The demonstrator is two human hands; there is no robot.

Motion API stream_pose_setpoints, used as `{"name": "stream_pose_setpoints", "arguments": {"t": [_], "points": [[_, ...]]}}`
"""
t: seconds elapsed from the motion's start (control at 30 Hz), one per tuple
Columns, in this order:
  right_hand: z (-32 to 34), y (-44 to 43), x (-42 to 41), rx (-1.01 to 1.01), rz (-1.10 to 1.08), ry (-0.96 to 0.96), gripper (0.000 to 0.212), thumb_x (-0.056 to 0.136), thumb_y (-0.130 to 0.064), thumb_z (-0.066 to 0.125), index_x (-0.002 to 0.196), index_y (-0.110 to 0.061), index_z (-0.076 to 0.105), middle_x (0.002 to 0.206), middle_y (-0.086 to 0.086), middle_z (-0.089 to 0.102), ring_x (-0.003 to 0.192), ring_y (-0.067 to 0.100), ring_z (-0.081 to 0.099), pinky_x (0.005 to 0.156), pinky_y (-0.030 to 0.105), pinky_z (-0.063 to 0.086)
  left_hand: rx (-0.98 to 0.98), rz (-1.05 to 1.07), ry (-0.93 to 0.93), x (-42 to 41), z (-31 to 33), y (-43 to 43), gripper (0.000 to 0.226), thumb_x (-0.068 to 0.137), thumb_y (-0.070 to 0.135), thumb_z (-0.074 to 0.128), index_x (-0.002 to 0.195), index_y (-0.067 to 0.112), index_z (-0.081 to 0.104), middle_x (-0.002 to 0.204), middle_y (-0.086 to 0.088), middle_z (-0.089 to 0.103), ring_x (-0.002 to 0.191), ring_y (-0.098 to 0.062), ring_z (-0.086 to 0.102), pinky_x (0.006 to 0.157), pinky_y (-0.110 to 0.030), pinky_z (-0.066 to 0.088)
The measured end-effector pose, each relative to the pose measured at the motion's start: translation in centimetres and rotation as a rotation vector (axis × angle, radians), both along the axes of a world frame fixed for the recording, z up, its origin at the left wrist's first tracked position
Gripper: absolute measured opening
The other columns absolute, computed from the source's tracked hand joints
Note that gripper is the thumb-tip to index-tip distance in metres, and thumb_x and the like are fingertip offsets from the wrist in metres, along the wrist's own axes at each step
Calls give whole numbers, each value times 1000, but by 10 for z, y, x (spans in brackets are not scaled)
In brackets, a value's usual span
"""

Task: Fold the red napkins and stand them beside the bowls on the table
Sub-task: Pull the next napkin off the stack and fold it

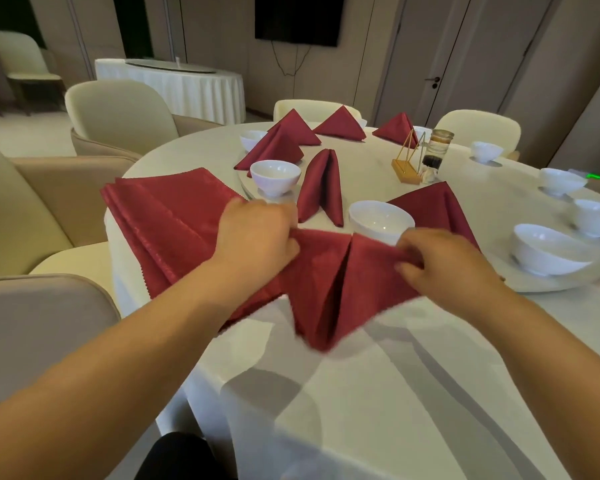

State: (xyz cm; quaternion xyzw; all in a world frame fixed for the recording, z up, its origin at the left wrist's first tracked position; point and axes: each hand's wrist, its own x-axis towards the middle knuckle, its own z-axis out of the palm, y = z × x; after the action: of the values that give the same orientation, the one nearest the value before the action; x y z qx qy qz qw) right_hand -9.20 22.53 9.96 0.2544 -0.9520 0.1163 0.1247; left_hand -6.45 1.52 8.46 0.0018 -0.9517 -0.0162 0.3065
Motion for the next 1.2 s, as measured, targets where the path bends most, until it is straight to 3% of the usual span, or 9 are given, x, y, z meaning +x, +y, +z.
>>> {"name": "stream_pose_setpoints", "arguments": {"t": [0.2, 0.47, 0.63, 0.77, 0.83, 0.9, 0.97, 1.03, 1.2], "points": [[-5, -3, -1, 78, 85, 358, 24, 64, -6, 67, 67, -15, 45, 66, 1, 44, 63, 21, 42, 64, 29, 27, -2, -196, 319, 3, -13, -17, 12, 60, 18, 46, 61, 11, 55, 60, -4, 60, 66, -26, 58, 78, -30, 28], [-103, 22, 25, 92, 384, -147, 23, 63, -41, 37, 83, -30, 39, 86, -16, 47, 77, 3, 41, 75, 14, 33, 153, -359, -342, 50, -99, -26, 33, 53, 46, 33, 84, 33, 36, 82, 22, 56, 79, 8, 50, 102, -31, 29], [-100, 23, 19, 32, 221, -264, 113, 44, -95, 3, 127, -31, 44, 125, -29, 23, 119, -11, 23, 95, 0, 8, 253, -241, -475, 49, -91, -1, 93, 52, 67, 1, 133, 39, 38, 130, 29, 37, 122, 13, 28, 105, -18, -3], [-109, 17, 14, 100, 131, -265, 132, 34, -88, -27, 138, -31, 31, 148, -15, 19, 135, 4, 19, 107, 15, 12, 173, -194, -527, 39, -95, 22, 69, 83, 60, 4, 142, 34, 25, 148, 19, 25, 137, 2, 14, 111, -24, -6], [-109, 14, 13, 109, 140, -241, 131, 35, -87, -28, 140, -31, 28, 150, -13, 17, 136, 5, 18, 105, 13, 8, 149, -211, -551, 34, -98, 29, 51, 96, 48, 15, 144, 31, 24, 150, 17, 23, 138, 0, 11, 111, -26, -7], [-107, 7, 12, 106, 172, -209, 122, 42, -89, -17, 142, -31, 26, 151, -12, 16, 137, 4, 16, 102, 10, 3, 138, -222, -535, 30, -104, 32, 66, 86, 52, 2, 143, 30, 28, 148, 17, 26, 138, 0, 14, 112, -28, -3], [-108, -2, 10, 89, 207, -179, 101, 56, -73, -6, 142, -31, 25, 151, -11, 17, 137, 4, 15, 101, 9, 1, 163, -224, -512, 32, -102, 32, 75, 74, 49, 5, 127, 28, 53, 133, 15, 49, 126, 0, 41, 109, -36, 25], [-109, -11, 7, 75, 231, -143, 93, 62, -63, -5, 142, -28, 28, 151, -8, 22, 137, 7, 19, 102, 11, 1, 197, -264, -410, 33, -108, 30, 50, 75, 41, 28, 95, 28, 72, 100, 14, 69, 95, -3, 65, 81, -31, 52], [-126, -22, -1, 96, 197, -29, 46, 83, -41, 33, 113, -23, 64, 112, 2, 66, 97, 18, 66, 83, 28, 49, 266, -331, -246, 36, -122, 26, 34, 79, 31, 41, 89, 24, 73, 94, 9, 71, 93, -6, 63, 90, -29, 33]]}}
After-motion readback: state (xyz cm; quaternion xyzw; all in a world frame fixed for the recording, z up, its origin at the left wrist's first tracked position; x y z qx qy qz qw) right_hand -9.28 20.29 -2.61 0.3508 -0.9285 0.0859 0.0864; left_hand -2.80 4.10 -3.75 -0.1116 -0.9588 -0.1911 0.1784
